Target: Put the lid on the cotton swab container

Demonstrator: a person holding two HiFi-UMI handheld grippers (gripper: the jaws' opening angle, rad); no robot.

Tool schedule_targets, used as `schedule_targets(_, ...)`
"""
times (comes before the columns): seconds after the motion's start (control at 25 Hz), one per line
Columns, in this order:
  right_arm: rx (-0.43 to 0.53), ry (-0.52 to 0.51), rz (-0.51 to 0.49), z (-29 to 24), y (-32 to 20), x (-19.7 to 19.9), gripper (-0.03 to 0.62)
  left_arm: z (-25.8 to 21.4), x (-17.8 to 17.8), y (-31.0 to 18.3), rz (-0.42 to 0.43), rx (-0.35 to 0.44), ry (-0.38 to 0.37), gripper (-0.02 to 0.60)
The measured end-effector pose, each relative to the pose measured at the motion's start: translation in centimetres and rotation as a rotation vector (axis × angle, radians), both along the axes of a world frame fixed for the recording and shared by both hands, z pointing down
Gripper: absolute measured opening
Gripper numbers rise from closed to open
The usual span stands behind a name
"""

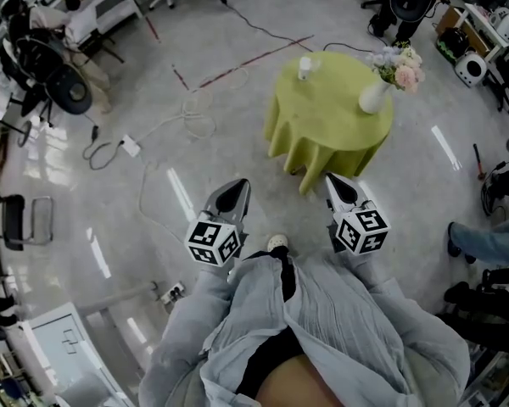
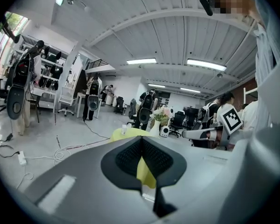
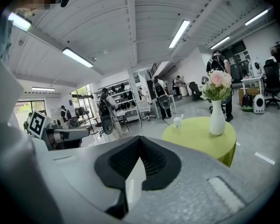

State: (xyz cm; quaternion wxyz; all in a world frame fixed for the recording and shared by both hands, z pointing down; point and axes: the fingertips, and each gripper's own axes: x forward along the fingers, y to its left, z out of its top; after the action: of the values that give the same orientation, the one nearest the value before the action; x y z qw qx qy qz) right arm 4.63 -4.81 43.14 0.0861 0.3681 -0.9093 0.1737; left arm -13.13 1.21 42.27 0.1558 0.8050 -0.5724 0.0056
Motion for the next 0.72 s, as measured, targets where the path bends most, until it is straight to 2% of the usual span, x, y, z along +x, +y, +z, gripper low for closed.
schedule_targets(0.32, 0.002, -0.031, 0.053, -0.3, -3.6, -1.3, 0.002, -0.6, -2.0, -3.5, 0.032, 0.02, -0.016, 0.014)
schedule_targets(0.72, -0.077, -0.001, 0.019, 2.0, -3.3, -2.8, 0.002, 2.2, -2.6, -2.2, 0.023, -0.064, 0.02, 0.014)
